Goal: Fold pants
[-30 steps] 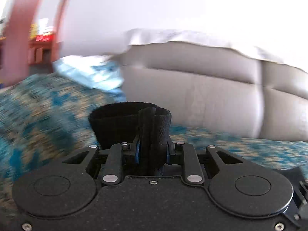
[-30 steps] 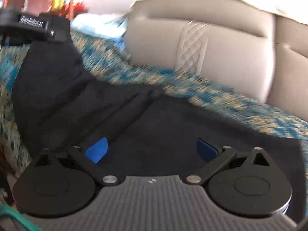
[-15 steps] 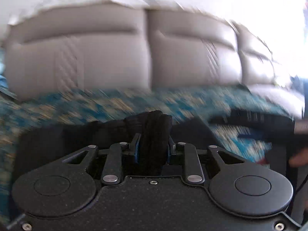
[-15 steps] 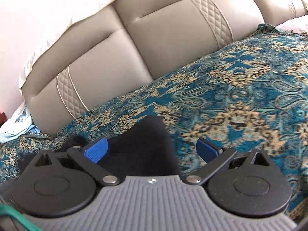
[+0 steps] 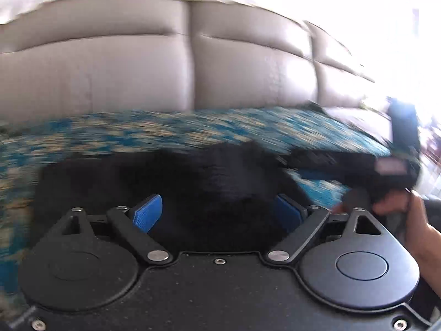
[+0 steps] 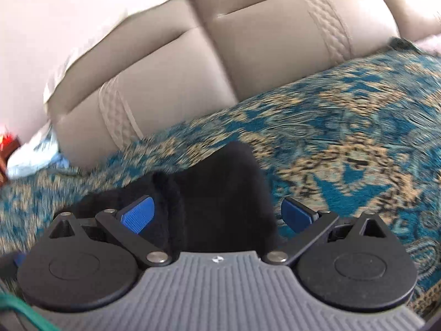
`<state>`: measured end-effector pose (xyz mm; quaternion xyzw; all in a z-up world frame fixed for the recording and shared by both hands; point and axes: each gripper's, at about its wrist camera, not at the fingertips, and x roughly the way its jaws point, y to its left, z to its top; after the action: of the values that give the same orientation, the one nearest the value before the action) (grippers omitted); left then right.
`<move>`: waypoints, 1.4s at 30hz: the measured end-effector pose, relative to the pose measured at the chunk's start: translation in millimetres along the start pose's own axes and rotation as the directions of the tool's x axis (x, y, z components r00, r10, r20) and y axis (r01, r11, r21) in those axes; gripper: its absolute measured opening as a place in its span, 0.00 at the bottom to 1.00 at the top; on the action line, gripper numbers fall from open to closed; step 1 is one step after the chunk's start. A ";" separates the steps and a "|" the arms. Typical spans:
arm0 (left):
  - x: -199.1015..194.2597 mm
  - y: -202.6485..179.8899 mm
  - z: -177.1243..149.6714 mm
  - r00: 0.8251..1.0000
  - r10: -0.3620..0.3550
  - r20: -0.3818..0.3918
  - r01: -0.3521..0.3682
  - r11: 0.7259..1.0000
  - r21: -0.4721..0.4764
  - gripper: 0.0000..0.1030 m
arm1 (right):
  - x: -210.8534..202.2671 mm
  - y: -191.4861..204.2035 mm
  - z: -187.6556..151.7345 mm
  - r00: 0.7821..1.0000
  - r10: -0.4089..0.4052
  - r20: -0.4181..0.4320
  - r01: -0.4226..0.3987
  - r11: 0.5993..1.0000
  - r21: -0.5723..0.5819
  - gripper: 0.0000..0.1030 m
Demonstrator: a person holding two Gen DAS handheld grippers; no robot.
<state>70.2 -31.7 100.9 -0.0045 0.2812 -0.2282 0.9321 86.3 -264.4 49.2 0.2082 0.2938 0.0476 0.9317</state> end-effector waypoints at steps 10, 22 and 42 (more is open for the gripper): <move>42.7 108.2 19.9 0.934 0.354 -0.052 -0.356 0.934 -0.042 0.41 | 59.1 67.2 17.6 0.991 0.067 -0.112 -0.100 0.943 -0.317 1.00; 76.2 129.3 2.1 0.909 0.411 -0.064 -0.416 0.903 -0.106 0.51 | 66.8 71.9 13.3 0.975 0.157 -0.158 -0.200 0.930 -0.309 0.47; 60.6 70.5 -23.0 0.908 0.417 -0.046 -0.417 0.909 0.017 0.58 | 20.8 21.9 12.8 0.986 -0.159 0.042 0.165 0.953 -0.254 0.65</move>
<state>132.6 8.3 40.3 0.0643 0.2975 -0.0251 0.9522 111.4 -244.6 56.8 0.0616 0.2916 0.0066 0.9545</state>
